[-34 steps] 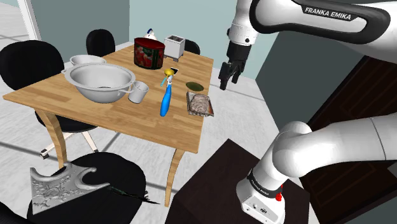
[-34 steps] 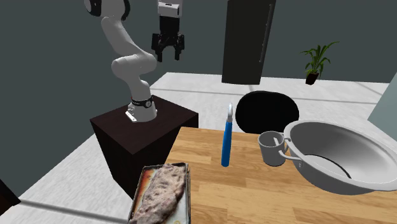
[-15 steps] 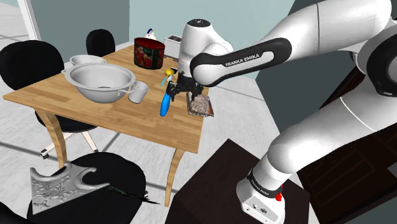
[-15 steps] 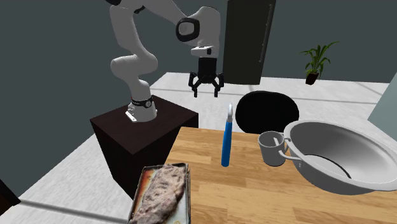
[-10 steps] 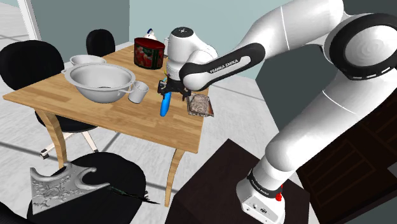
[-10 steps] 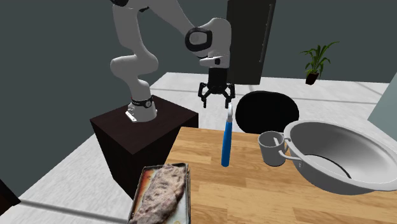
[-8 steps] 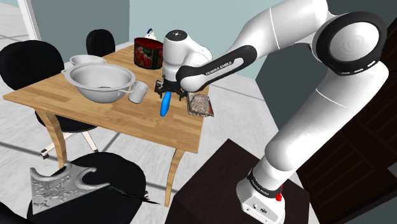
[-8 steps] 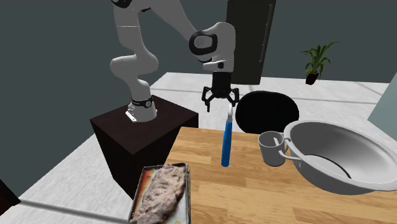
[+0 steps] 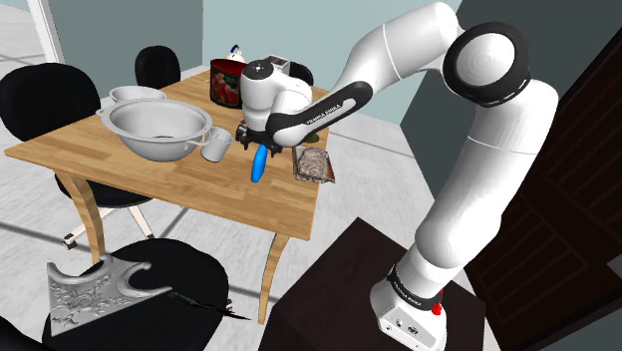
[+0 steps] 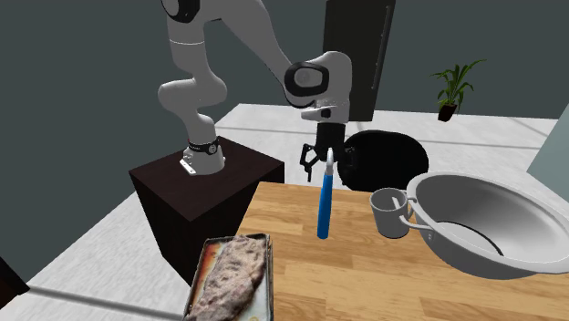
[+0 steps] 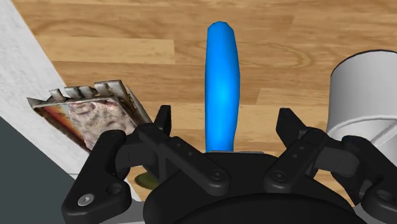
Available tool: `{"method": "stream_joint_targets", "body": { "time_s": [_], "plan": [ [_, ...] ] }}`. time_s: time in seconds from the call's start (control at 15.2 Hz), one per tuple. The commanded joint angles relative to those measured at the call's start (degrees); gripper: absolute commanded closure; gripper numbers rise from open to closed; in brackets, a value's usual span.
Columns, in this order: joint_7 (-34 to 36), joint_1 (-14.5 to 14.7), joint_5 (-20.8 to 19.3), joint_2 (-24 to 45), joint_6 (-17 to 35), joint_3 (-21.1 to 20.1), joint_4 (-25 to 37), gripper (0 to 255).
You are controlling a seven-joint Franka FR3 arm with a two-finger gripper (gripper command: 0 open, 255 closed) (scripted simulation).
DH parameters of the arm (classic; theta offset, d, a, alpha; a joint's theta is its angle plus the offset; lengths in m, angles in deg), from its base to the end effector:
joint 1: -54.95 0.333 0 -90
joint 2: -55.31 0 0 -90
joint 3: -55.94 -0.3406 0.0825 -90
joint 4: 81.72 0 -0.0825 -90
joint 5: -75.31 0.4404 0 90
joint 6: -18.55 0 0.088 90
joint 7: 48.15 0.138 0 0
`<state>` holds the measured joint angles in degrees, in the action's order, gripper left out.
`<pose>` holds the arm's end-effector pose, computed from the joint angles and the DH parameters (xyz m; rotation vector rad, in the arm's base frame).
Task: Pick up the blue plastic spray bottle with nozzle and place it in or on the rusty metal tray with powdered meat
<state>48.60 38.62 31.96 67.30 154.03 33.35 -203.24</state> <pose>0.6263 0.0441 0.2856 2.4614 -1.4346 0.5825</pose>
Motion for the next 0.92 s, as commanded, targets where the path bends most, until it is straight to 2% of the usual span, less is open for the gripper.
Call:
{"method": "stream_joint_targets", "body": {
  "time_s": [0.0, 0.2, 0.73, 0.79, 0.86],
  "plan": [
    [0.95, 0.02, -1.33, 1.4, 0.68, 0.52, 0.48, 0],
    [2.23, -0.03, -3.49, 3.65, 2.11, 1.46, 0.94, 0],
    [2.22, -0.02, -3.48, 3.64, 2.11, 1.47, 0.94, 0],
    [2.22, -0.02, -3.48, 3.64, 2.11, 1.47, 0.94, 255],
    [2.22, -0.02, -3.48, 3.64, 2.11, 1.47, 0.94, 255]
  ]
}}
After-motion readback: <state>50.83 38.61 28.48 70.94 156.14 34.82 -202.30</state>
